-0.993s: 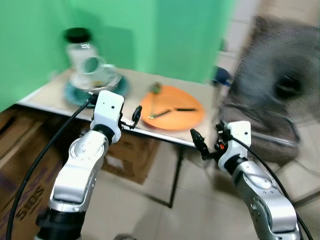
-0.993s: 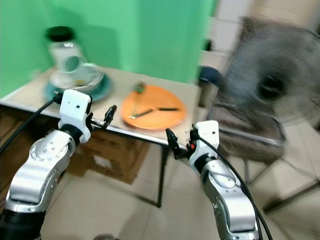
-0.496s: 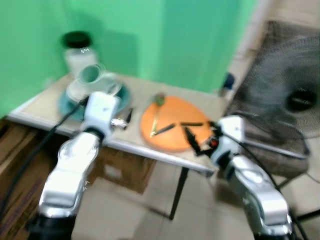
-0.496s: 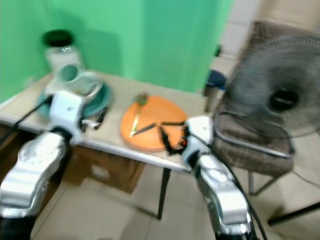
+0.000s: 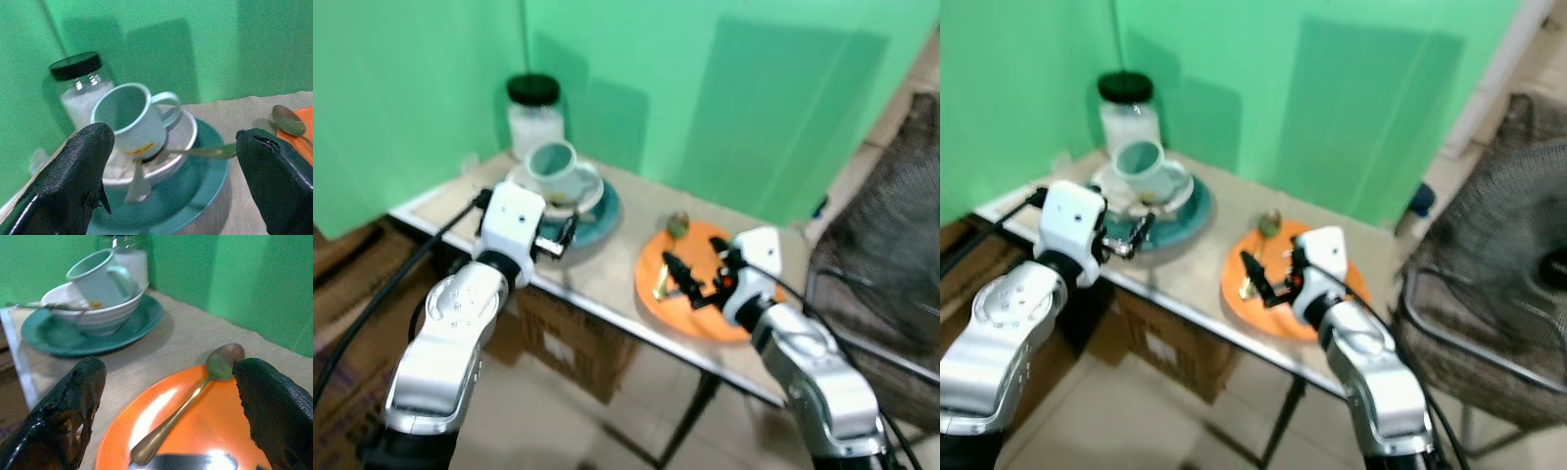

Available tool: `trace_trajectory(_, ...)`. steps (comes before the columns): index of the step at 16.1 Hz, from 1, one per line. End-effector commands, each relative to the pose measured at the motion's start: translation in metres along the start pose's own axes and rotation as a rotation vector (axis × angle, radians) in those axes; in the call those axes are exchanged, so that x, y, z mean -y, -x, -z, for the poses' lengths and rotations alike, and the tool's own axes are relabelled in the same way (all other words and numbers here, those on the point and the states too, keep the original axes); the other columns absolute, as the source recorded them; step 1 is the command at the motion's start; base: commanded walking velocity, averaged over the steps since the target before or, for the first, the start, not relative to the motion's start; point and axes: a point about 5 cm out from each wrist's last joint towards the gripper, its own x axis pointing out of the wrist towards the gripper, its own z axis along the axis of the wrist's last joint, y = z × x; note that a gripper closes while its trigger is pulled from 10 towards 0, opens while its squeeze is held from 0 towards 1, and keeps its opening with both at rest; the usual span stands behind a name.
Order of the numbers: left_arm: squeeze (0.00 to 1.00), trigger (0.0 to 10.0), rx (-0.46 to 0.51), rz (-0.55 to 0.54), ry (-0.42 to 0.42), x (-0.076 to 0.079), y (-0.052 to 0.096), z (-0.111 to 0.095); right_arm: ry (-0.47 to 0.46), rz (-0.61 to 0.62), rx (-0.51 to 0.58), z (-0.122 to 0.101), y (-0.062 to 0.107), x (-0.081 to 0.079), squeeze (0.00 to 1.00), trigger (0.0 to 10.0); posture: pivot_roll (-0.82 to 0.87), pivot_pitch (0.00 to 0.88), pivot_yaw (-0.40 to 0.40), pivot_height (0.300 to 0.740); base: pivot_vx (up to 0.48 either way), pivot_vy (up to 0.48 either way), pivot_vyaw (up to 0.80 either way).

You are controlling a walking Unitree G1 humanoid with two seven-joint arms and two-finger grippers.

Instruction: Setting the table

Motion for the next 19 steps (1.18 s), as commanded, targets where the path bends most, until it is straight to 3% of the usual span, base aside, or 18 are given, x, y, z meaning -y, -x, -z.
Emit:
trace_trajectory(1,0.00,10.0,0.025,0.071,-0.001,0.011,-0.001,-0.006,0.010,0.041,-0.029,0.003,0.002,0.012,0.00,10.0,0.14,0.000,-0.050,0.740,0.000,0.000,0.00)
trace_trajectory(2,0.00,10.0,0.015,0.116,0.004,0.015,0.001,-0.004,-0.008,0.041,-0.028,-0.001,-0.004,0.012,0.00,10.0,0.14,0.000,-0.043,0.740,0.000,0.000,0.00)
trace_trajectory(3,0.00,10.0,0.004,0.155,-0.004,0.017,0.002,-0.001,-0.037,0.036,-0.024,-0.005,-0.011,0.012,0.67,10.0,0.13,0.000,-0.037,0.740,0.000,0.000,0.00)
trace_trajectory(4,0.00,10.0,-0.021,0.211,-0.025,0.017,0.005,0.005,-0.055,0.036,-0.049,-0.007,-0.023,0.013,1.00,10.0,0.13,0.000,-0.030,0.740,0.000,0.000,0.00)
trace_trajectory(7,0.00,10.0,-0.057,0.294,-0.053,0.016,0.010,0.012,-0.037,0.048,-0.163,0.000,-0.038,0.013,1.00,10.0,0.12,0.000,-0.028,0.740,0.000,0.000,0.00)
trace_trajectory(11,0.00,10.0,-0.140,0.460,-0.088,0.004,0.029,0.026,-0.057,0.194,-0.302,0.007,-0.078,0.017,1.00,10.0,0.12,0.000,-0.024,0.740,0.000,0.000,0.00)
trace_trajectory(12,0.00,10.0,-0.151,0.480,-0.088,0.002,0.033,0.027,-0.069,0.207,-0.323,0.008,-0.084,0.016,0.00,10.0,0.12,0.000,-0.029,0.740,0.000,0.000,0.00)
trace_trajectory(16,0.00,10.0,-0.168,0.517,-0.087,-0.001,0.044,0.029,-0.128,0.297,-0.361,0.014,-0.094,0.020,0.00,10.0,0.13,0.000,-0.041,0.740,0.000,0.000,0.00)
trace_trajectory(17,0.00,10.0,-0.162,0.522,-0.085,-0.001,0.045,0.028,-0.140,0.336,-0.364,0.014,-0.095,0.023,0.00,7.7,0.14,0.000,-0.044,0.740,0.000,0.000,0.00)
trace_trajectory(18,0.00,10.0,-0.154,0.526,-0.080,-0.001,0.045,0.027,-0.166,0.363,-0.359,0.014,-0.096,0.025,0.00,2.2,0.14,0.000,-0.044,0.740,0.000,0.000,0.00)
trace_trajectory(19,0.00,10.0,-0.148,0.530,-0.074,0.000,0.045,0.026,-0.188,0.371,-0.360,0.013,-0.095,0.027,0.00,0.0,0.14,0.000,-0.045,0.740,0.000,0.000,0.00)
